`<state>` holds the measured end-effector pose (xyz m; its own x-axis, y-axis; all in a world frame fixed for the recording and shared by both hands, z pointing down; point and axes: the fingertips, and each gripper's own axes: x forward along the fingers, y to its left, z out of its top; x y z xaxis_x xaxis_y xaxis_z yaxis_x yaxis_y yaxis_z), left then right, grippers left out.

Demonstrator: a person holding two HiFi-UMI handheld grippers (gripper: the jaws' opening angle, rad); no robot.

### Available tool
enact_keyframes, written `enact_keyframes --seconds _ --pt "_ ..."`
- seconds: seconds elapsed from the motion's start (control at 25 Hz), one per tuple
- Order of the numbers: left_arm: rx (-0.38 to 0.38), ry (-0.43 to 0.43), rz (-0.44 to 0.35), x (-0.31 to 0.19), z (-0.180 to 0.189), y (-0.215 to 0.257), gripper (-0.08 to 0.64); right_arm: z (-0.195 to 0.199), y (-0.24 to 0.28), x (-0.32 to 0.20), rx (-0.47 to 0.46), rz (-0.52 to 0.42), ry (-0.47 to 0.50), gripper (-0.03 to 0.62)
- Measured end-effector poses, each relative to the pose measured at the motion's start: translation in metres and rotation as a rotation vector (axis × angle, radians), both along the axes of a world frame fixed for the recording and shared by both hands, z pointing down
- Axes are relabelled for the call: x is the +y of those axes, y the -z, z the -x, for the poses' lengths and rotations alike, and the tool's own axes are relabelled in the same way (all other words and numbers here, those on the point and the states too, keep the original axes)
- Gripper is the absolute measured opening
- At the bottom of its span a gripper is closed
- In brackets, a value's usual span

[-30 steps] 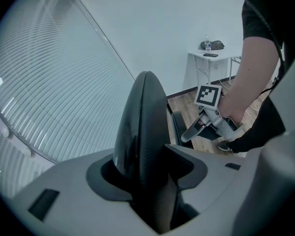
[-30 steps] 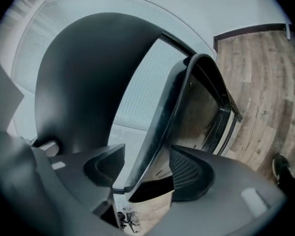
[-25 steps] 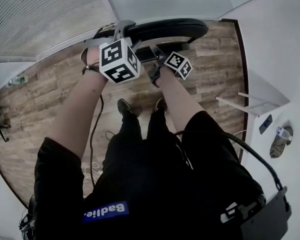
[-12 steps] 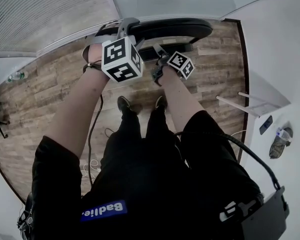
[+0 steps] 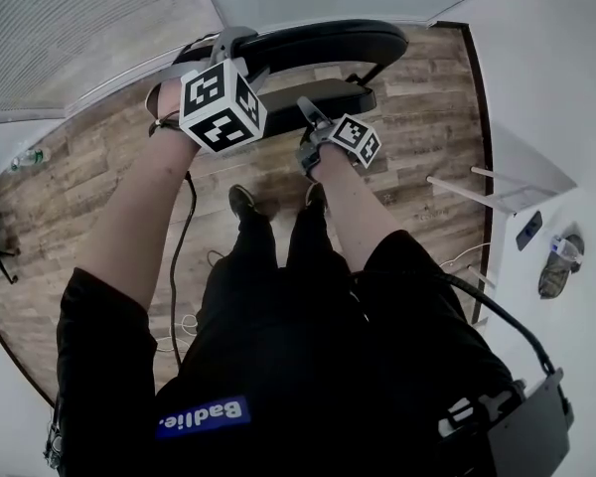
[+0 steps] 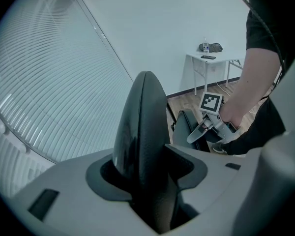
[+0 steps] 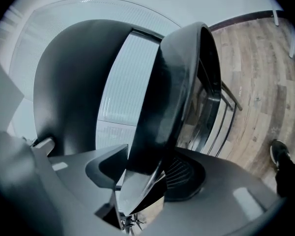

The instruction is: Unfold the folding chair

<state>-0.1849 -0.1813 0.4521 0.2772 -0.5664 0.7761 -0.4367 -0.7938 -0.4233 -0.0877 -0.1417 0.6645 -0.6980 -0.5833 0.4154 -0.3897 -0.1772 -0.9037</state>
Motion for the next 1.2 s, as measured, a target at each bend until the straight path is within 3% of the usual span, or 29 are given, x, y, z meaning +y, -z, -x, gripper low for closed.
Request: enact_keyframes --seconds 0.2,0.6,1.2 --pt "0.002 0.001 0.020 0.005 -0.016 -0.002 0.201 -0.027 -0.008 0.028 -0.004 0.028 -0.002 0.193" --pt "0.026 0.001 0.050 0.019 -0.008 -0.022 0.204 -0.052 -0.046 0.094 -0.041 0.081 -0.055 0.150" --pt "0.059 0.001 0.119 0.020 -0.011 -0.055 0.207 -0.093 -0.111 0.164 -0.121 0.137 -0.083 0.157"
